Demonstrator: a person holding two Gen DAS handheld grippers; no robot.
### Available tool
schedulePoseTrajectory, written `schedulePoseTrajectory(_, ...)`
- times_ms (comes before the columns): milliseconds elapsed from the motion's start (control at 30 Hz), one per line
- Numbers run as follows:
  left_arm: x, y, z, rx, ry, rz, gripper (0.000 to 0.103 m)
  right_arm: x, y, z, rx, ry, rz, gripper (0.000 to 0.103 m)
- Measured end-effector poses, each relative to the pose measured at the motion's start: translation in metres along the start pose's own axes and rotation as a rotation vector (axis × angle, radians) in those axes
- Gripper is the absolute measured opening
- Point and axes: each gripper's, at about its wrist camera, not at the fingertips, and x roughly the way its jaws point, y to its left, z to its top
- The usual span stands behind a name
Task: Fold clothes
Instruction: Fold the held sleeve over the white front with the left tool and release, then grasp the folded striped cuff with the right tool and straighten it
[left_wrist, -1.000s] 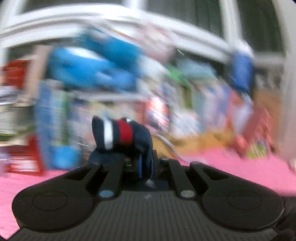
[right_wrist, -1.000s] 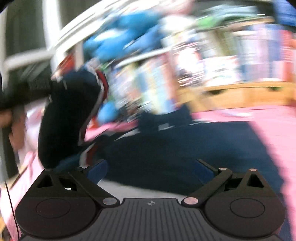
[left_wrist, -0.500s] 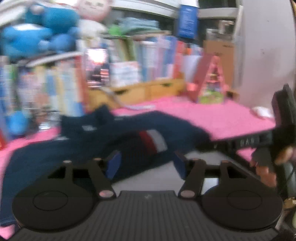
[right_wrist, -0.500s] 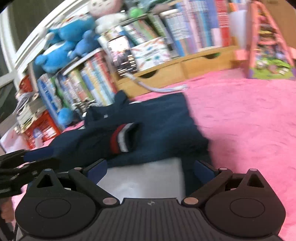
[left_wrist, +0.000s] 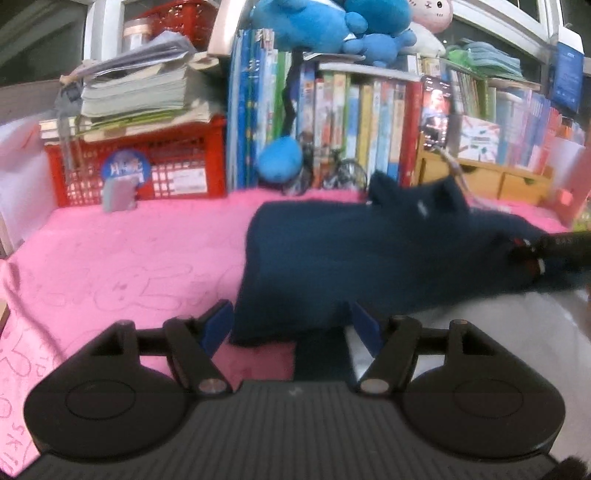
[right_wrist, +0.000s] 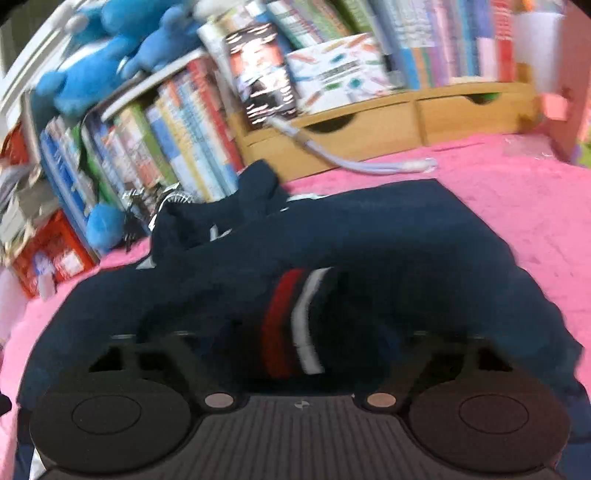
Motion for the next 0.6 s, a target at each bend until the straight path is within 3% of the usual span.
schedulePoseTrajectory(67, -0.001, 0.002, 0.001, 0.009, -0.006, 0.001, 0.072, -0.002, 0.006, 0.005, -0.028, 0.021, 0.020, 0.043)
schedulePoseTrajectory(100, -0.001, 0.003, 0.001, 0.012, -0.009, 0.000, 0.072, -0.008, 0.008, 0.008, -0.059, 0.008, 0.017, 0.024)
schedulePoseTrajectory(133, -0.001, 0.004, 0.002, 0.016, -0.012, 0.000, 0.073, -0.013, 0.006, 0.013, -0.076, -0.009, 0.007, 0.019)
schedulePoseTrajectory(333, 0.003, -0.003, 0.008, 0.033, -0.025, -0.027, 0.077, -0.036, -0.012, 0.044, -0.154, -0.101, -0.086, 0.019)
schedulePoseTrajectory(600, 0.025, -0.021, 0.027, 0.102, -0.032, -0.017, 0.077, -0.024, -0.031, 0.055, -0.284, -0.147, -0.206, 0.020)
